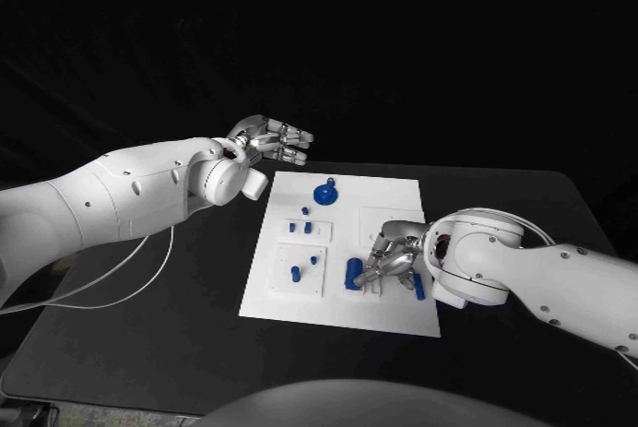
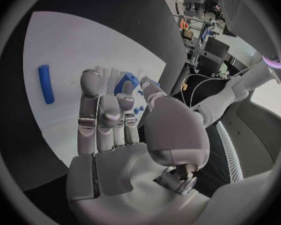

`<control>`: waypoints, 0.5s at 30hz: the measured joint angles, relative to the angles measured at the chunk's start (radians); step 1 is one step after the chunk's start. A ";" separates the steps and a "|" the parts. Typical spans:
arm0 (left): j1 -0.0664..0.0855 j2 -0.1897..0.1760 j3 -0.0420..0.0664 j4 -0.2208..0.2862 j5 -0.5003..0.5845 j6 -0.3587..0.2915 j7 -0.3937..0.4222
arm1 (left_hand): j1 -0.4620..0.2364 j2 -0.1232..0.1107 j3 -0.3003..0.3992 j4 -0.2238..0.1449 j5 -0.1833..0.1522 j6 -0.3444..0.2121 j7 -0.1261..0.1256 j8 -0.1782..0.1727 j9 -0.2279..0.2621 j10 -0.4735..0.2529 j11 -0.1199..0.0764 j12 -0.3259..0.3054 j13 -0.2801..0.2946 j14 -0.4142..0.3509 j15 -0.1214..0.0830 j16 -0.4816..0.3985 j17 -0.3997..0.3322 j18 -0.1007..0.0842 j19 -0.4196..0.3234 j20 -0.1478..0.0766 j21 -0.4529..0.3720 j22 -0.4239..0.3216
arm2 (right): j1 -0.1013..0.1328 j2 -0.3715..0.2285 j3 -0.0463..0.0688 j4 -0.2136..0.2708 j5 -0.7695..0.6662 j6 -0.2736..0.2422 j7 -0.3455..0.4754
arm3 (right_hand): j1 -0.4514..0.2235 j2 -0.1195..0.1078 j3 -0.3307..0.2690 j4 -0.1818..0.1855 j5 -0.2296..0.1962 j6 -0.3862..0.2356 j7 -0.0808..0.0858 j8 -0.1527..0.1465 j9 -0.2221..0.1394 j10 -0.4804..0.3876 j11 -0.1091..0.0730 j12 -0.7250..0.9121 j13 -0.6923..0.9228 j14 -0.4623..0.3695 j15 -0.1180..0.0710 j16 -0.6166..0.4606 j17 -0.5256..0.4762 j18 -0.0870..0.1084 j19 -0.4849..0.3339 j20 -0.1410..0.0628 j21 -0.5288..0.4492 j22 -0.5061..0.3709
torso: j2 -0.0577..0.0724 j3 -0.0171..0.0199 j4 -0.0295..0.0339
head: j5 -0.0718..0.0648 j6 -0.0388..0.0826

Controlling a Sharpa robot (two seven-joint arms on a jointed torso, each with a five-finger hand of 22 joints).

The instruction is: Assemble the parts on the task board

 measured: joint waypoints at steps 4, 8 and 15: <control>0.000 0.000 0.000 0.000 0.000 0.000 0.000 | 0.000 0.000 0.000 0.000 0.000 0.000 0.000 0.000 0.000 0.000 0.000 0.000 0.000 0.000 0.000 0.000 0.000 0.000 0.000 0.000 0.000 0.000 | -0.005 0.011 0.000 -0.008 -0.019 -0.008 0.001 | -0.003 -0.003 -0.003 0.016 0.007 0.000 0.000 -0.004 0.045 0.000 0.000 0.000 0.003 0.000 0.000 0.000 -0.001 0.001 0.000 0.000 0.000 -0.001 | 0.000 -0.0005 0.0007 | 0.000 -0.002; 0.000 0.000 0.000 0.000 -0.001 0.001 0.000 | 0.000 0.000 0.000 0.000 0.000 0.000 0.000 0.000 0.000 0.000 0.000 0.000 0.000 0.000 0.000 0.000 0.000 0.000 0.000 0.000 0.000 0.000 | -0.012 0.020 0.000 -0.015 -0.036 -0.014 0.000 | -0.003 -0.003 -0.006 0.019 0.012 0.003 -0.002 -0.004 0.060 0.005 -0.005 0.012 0.009 0.000 0.000 0.000 -0.002 0.001 0.000 0.000 0.000 -0.001 | 0.000 -0.0007 0.0011 | 0.001 -0.004; 0.000 0.000 0.000 0.000 -0.001 0.002 -0.001 | 0.000 0.000 0.000 0.000 0.000 0.000 0.000 0.000 0.000 0.000 0.000 0.000 0.000 0.000 0.000 0.000 0.000 0.000 0.000 0.000 0.000 0.000 | -0.019 0.035 0.000 -0.026 -0.064 -0.017 -0.005 | -0.003 -0.002 0.000 0.000 0.014 0.011 -0.011 -0.004 0.075 0.018 -0.007 0.039 0.031 0.000 0.000 0.000 -0.004 0.002 0.003 -0.003 0.006 -0.002 | 0.000 -0.0007 0.0011 | 0.003 -0.007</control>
